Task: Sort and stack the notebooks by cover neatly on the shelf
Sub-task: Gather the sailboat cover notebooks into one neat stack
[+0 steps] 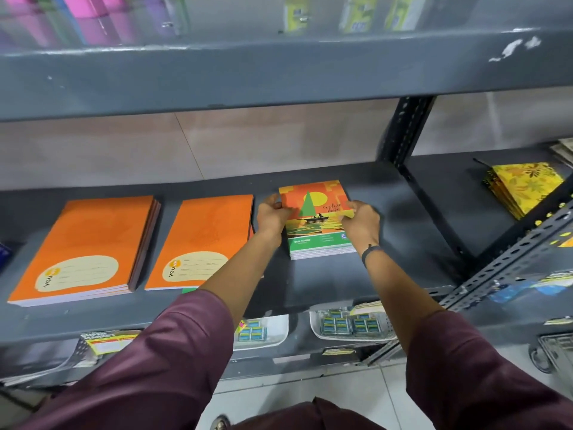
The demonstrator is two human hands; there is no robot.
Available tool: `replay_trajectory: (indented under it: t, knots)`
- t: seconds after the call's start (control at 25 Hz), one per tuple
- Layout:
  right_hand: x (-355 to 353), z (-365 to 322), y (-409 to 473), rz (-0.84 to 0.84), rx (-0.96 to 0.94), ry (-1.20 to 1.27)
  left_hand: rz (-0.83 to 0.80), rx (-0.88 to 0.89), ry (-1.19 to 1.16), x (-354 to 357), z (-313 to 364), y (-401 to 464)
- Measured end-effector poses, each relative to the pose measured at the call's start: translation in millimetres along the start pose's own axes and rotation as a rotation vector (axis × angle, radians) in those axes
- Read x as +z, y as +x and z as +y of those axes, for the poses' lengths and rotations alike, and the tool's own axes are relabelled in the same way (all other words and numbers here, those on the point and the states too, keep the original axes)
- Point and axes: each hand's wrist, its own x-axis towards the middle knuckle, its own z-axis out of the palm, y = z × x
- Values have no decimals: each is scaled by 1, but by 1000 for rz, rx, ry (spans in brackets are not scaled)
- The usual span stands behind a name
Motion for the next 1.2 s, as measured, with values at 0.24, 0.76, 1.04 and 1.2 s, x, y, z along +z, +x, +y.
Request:
replay_trajectory:
  t: [0.24, 0.76, 1.04, 1.2]
  knots:
    - [25, -30, -37, 148, -291, -48, 256, 262, 424, -66, 0, 2]
    - [123, -82, -85, -489, 59, 307, 560, -62, 852, -196, -12, 0]
    - [128, -97, -83, -398, 348, 541, 359, 61, 466, -223, -2, -6]
    - [143, -125, -107, -318, 278, 626, 343, 165, 328, -257, 30, -4]
